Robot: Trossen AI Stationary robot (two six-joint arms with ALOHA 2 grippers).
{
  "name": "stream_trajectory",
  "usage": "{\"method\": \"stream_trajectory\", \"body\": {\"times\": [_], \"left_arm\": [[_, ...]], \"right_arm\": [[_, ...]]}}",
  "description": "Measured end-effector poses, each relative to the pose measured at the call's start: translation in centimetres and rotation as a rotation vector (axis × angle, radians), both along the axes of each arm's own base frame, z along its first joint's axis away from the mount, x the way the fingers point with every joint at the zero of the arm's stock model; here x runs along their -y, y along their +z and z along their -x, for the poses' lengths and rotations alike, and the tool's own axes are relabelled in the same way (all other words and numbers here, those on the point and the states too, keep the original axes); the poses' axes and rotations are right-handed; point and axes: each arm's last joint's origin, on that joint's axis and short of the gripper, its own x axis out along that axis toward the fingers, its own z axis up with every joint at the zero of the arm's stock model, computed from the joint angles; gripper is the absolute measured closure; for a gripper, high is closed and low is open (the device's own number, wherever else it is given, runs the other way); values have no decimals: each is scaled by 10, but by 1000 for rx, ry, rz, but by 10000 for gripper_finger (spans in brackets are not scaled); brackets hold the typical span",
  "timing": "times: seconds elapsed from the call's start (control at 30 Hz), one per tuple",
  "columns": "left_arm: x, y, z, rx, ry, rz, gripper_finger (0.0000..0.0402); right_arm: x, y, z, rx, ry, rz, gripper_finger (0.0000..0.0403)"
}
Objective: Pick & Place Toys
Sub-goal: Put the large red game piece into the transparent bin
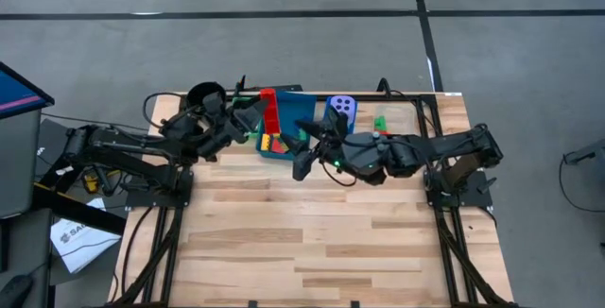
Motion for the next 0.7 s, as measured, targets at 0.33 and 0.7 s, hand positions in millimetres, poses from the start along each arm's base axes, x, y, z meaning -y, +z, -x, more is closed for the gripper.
{"method": "stream_trajectory", "body": {"times": [0.33,0.7], "left_arm": [[0,-1,-1,1,-4,5,138],[1,0,-1,3,-24,-1,139]], "right_arm": [[13,-13,-16,-15,15,-46,152],[18,-18,-19,-27,3,-65,152]]}}
